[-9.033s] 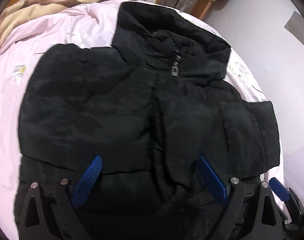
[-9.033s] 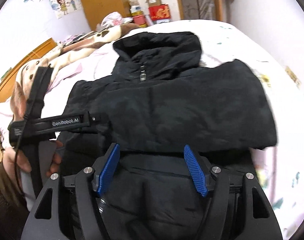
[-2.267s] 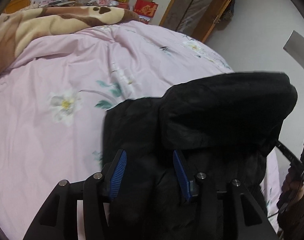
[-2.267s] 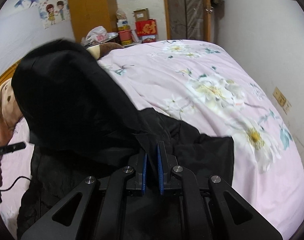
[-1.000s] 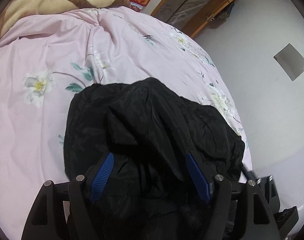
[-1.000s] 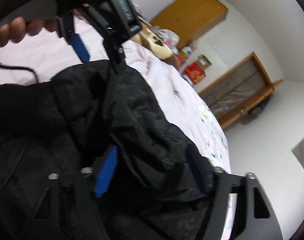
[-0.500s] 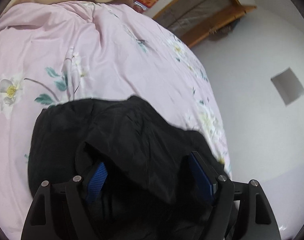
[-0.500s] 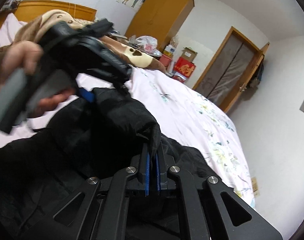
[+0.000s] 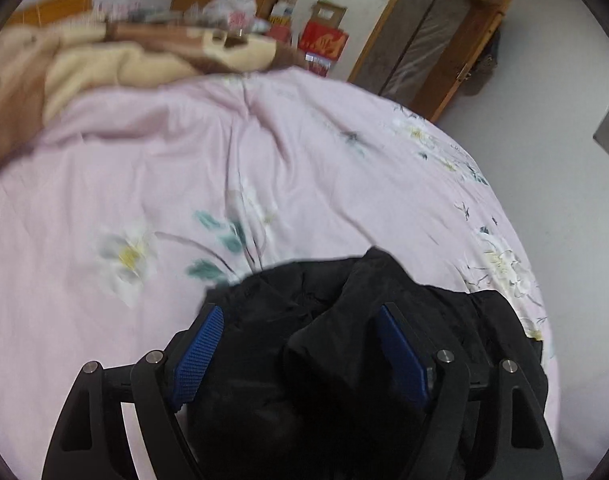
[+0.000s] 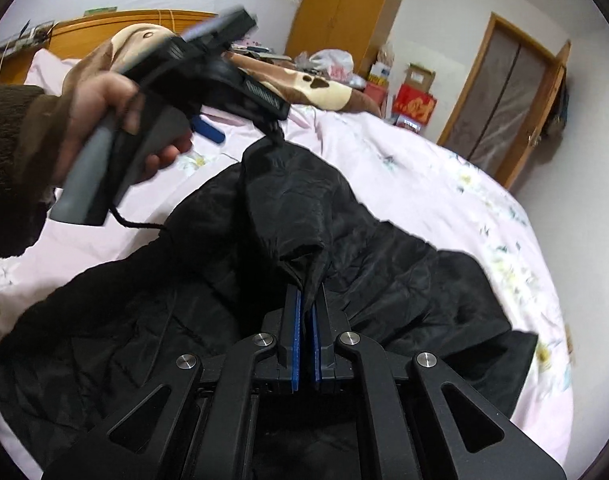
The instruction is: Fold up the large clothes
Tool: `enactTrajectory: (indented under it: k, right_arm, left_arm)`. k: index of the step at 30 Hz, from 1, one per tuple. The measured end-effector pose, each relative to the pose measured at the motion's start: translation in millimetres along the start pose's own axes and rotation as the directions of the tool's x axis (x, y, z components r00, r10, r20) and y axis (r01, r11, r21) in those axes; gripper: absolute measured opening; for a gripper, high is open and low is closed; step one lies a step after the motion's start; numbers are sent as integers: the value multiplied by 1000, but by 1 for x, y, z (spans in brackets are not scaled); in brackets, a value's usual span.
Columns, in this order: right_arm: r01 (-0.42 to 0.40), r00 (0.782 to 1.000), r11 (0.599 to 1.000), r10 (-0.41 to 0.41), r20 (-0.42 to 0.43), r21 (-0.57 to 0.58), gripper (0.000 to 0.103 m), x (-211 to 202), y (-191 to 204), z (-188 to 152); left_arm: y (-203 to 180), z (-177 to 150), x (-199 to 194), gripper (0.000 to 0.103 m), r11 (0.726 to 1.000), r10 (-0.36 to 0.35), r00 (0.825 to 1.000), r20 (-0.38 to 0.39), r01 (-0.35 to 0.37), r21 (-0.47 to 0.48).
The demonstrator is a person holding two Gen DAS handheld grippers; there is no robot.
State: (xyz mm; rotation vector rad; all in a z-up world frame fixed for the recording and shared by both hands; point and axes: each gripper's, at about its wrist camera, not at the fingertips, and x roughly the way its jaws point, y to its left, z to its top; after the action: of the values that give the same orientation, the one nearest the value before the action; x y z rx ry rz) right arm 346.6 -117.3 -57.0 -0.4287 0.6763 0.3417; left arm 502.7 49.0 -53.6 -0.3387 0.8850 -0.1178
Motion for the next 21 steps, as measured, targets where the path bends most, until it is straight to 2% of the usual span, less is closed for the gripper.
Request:
enactTrajectory:
  k: [2, 3, 5, 7, 8, 9, 10, 11, 12, 17, 18, 21]
  right_arm:
    - [2, 1000, 1000, -2, -2, 12, 4, -1, 0, 0]
    - [-2, 1000, 1000, 2, -5, 16, 4, -2, 1, 0]
    - [0, 1000, 1000, 1, -5, 16, 4, -5, 2, 0]
    - [-3, 1000, 1000, 3, -9, 20, 4, -6, 0, -1]
    - [-8, 1000, 1000, 9, -14, 28, 4, -5, 0, -3]
    - [-14, 1000, 999, 15, -21, 35, 4, -4, 0, -5]
    - [-22, 999, 999, 23, -28, 40, 4, -4, -3, -6]
    - [-28, 999, 999, 30, -35, 44, 4, -2, -3, -7]
    - [-41, 998, 998, 43, -46, 52, 4, 0, -3, -10]
    - [-65, 995, 997, 69, -72, 52, 7, 3, -1, -19]
    - [-76, 994, 995, 81, -78, 60, 11, 3, -3, -20]
    - [-86, 994, 991, 93, -65, 103, 13, -6, -16, -23]
  left_arm:
    - [-19, 4, -18, 79, 998, -24, 998, 65, 20, 63]
    - [-29, 6, -24, 79, 995, -51, 996, 66, 45, 92]
    - [-55, 6, -23, 79, 983, -121, 992, 23, 116, 142]
    - [-70, -2, -12, 79, 972, -153, 988, -26, 156, 177]
    - [-73, -7, -3, 79, 970, -129, 990, -57, 138, 202]
    - [-74, -15, 13, 79, 971, -64, 993, -100, 86, 225]
    - [-72, -23, 30, 79, 968, 18, 990, -141, 18, 250]
    - [-69, -33, 44, 79, 959, 82, 979, -185, -27, 280]
    - [-66, -43, 52, 79, 954, 97, 973, -211, -31, 298]
    - [-57, -54, 38, 79, 972, 50, 971, -233, 6, 236]
    - [-60, -54, 33, 79, 969, 48, 972, -229, 10, 247]
    - [-72, -51, 17, 79, 958, 54, 980, -191, 3, 286]
